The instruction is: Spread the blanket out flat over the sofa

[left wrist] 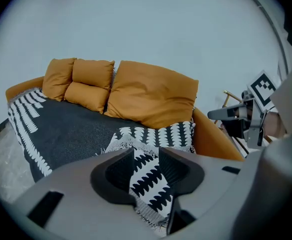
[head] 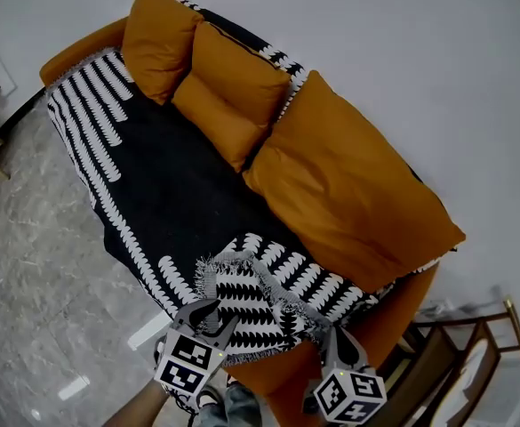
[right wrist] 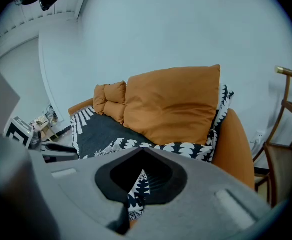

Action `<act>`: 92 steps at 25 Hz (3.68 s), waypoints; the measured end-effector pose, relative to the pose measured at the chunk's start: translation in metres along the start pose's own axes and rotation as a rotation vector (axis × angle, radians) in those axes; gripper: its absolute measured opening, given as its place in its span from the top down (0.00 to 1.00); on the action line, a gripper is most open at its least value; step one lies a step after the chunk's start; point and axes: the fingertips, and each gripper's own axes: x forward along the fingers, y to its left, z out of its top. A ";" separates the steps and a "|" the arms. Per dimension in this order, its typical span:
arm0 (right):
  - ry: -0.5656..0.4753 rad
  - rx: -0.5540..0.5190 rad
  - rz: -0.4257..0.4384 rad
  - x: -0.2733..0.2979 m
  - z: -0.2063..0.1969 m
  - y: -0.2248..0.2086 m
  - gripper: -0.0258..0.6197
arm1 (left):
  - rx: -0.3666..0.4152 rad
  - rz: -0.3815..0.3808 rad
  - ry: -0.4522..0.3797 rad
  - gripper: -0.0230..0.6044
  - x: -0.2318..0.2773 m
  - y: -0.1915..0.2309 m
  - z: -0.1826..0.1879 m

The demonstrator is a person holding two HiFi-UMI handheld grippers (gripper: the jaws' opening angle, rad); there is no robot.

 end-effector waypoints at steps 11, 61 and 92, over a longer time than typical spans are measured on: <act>0.038 0.006 0.009 0.031 0.002 -0.008 0.95 | 0.025 0.002 0.080 0.72 0.053 0.024 -0.002; 0.107 -0.006 0.070 0.101 0.006 -0.036 0.95 | 0.115 -0.110 0.315 0.72 0.196 0.127 0.009; 0.049 0.038 -0.008 0.071 0.012 -0.056 0.95 | 0.230 -0.052 0.420 0.94 0.178 0.114 0.002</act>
